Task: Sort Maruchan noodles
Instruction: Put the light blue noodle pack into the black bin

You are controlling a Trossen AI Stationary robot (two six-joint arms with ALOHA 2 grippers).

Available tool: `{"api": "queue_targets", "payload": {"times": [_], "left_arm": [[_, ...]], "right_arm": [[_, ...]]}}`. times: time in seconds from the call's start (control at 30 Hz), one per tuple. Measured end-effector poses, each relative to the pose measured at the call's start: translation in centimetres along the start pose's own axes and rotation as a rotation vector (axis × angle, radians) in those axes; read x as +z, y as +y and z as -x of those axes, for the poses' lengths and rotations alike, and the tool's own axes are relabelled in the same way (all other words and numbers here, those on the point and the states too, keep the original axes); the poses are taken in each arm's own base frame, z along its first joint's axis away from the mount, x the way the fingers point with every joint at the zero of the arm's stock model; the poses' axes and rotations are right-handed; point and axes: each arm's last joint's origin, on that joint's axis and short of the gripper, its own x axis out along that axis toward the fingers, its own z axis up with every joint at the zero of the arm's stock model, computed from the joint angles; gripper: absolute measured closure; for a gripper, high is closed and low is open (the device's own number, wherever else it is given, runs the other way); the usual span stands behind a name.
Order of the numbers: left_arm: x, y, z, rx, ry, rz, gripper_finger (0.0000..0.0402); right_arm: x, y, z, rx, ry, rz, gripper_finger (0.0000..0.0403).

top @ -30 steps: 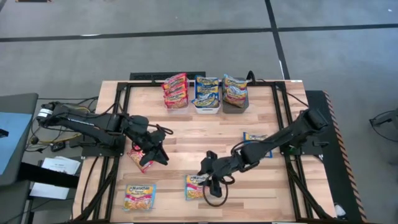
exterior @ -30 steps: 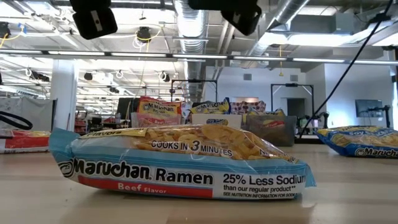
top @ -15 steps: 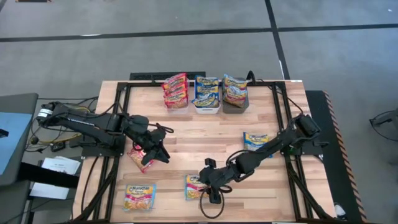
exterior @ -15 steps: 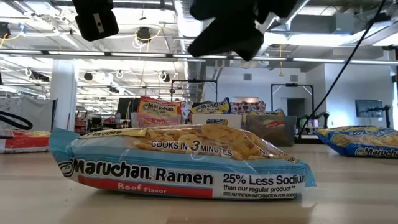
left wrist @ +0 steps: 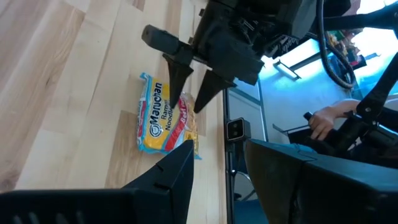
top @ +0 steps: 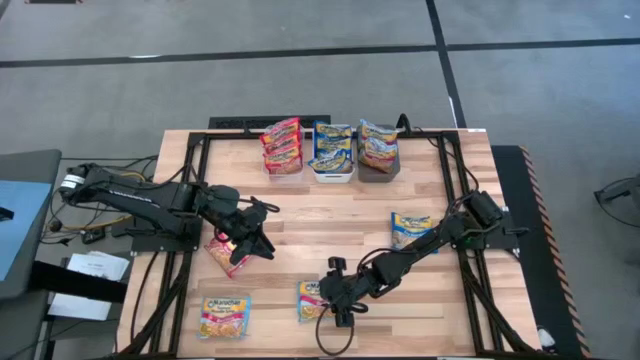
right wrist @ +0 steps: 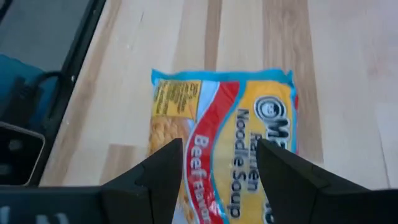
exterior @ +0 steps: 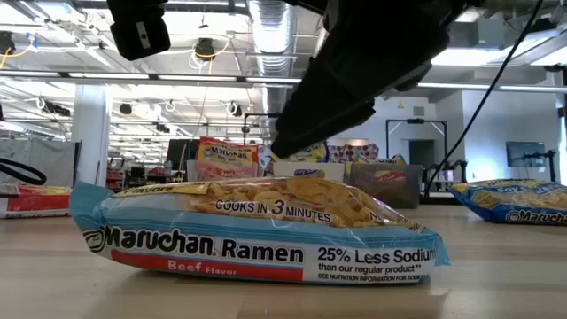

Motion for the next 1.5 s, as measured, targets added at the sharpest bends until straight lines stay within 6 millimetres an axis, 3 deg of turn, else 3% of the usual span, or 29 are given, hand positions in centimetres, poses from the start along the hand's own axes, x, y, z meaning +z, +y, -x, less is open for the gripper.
{"api": "queue_targets", "payload": {"times": [0.13,0.5,0.63,0.87,0.97,1.23,1.5], "left_arm": [[0.0,0.0,0.0,0.0,0.0,-0.003,0.0271],[-0.1,0.1,0.0,0.007,0.005,-0.001,0.0271],[-0.1,0.1,0.0,0.007,0.005,-0.001,0.0271],[-0.1,0.1,0.0,0.008,0.005,0.0,0.0271],[-0.1,0.1,0.0,0.007,0.005,0.0,0.0271],[0.0,0.2,0.0,0.022,-0.01,-0.006,0.0271],[0.3,0.4,0.1,0.036,-0.031,-0.019,0.0271]], "right_arm": [[-1.0,-0.3,-0.8,-0.043,0.049,0.011,0.0176],[-1.6,-0.8,-1.6,-0.09,0.084,-0.027,0.0186],[-2.1,-1.2,-2.2,-0.115,0.112,-0.083,0.0229],[-2.4,-1.2,-2.6,-0.115,0.12,-0.095,0.0351],[-2.1,-1.2,-2.1,-0.108,0.11,-0.096,0.0391],[-0.5,-2.0,-0.9,-0.145,0.126,-0.031,0.0398],[2.3,-3.9,2.0,-0.286,0.161,-0.003,0.0399]]}}
